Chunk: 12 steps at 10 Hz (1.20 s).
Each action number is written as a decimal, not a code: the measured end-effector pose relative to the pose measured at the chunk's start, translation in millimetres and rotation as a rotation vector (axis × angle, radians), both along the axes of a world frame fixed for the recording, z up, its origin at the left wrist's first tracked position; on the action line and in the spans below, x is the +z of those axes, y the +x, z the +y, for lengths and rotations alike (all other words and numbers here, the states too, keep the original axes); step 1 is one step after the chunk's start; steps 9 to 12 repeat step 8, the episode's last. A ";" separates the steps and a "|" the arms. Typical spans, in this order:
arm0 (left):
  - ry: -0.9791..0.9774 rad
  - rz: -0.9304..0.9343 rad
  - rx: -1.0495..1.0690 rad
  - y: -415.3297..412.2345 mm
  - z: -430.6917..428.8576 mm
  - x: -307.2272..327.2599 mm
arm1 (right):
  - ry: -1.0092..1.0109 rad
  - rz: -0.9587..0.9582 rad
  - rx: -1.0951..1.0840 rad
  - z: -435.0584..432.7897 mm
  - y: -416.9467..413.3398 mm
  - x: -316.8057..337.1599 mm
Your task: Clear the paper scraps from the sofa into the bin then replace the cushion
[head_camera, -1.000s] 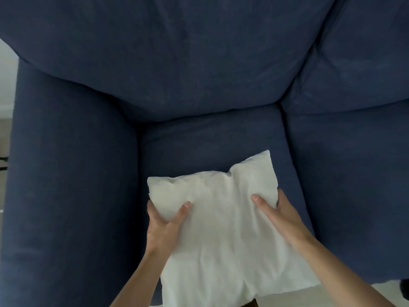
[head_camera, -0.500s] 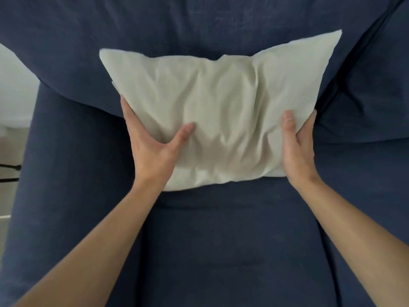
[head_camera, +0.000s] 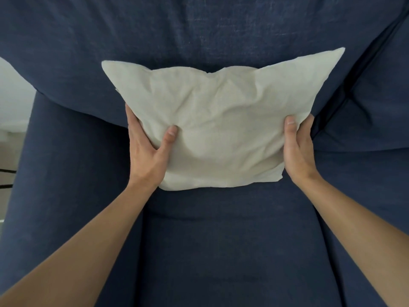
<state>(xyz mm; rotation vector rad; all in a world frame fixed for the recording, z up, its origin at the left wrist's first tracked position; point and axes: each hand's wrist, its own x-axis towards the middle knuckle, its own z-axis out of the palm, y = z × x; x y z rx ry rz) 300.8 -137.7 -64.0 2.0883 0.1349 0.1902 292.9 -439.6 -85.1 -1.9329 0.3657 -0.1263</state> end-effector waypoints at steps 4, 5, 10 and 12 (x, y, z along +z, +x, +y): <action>0.909 -0.364 -0.383 -23.1 -45.1 42.2 | -0.990 -0.350 0.378 57.6 -24.1 51.2; 1.005 -0.342 -0.455 -23.5 -50.9 37.9 | -1.135 -0.337 0.479 62.8 -24.1 41.5; 1.245 -0.036 -0.259 -23.4 26.9 50.4 | -1.233 -0.029 0.337 -45.3 -10.6 48.8; 1.245 -0.036 -0.259 -23.4 26.9 50.4 | -1.233 -0.029 0.337 -45.3 -10.6 48.8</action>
